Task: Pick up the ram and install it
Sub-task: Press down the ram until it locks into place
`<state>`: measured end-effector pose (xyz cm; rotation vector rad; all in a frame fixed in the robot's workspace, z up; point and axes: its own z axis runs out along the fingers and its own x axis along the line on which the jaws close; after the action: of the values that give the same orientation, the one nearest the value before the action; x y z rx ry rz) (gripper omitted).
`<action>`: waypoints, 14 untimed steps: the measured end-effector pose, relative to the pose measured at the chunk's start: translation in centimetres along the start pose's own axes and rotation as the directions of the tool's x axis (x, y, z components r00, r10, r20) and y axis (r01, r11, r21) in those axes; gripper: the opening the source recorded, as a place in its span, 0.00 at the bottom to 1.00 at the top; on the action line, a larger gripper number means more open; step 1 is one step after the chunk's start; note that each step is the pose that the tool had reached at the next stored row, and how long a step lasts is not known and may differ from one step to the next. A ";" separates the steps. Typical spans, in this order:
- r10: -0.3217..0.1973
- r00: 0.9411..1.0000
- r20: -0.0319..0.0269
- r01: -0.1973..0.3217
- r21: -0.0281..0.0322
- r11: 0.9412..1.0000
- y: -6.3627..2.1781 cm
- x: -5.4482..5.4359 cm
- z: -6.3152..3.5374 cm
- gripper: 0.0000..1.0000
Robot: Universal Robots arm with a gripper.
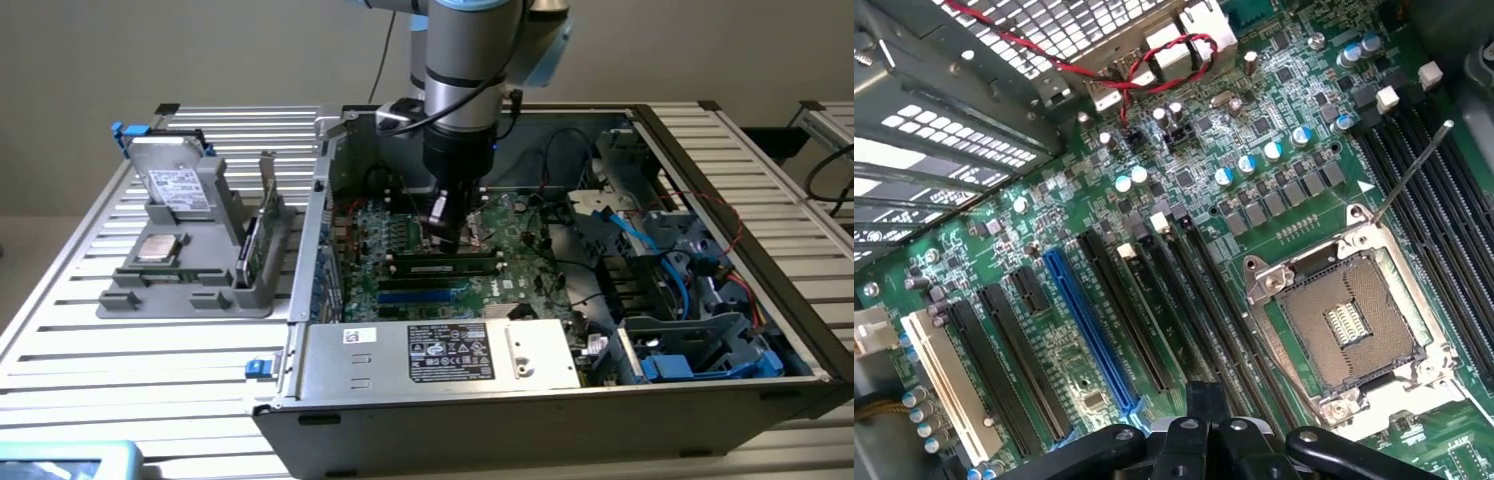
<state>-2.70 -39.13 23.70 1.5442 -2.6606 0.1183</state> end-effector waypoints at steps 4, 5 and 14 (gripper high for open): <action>0.047 0.999 -0.001 -0.047 -0.003 0.999 0.00 0.0 -0.06 0.11; 0.058 0.998 -0.001 -0.058 -0.004 0.998 0.00 0.0 -0.10 0.11; 0.142 0.990 -0.007 -0.142 -0.007 0.990 -0.03 0.1 -0.75 0.11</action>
<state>-2.70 -39.13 24.46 1.3482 -2.7608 0.1200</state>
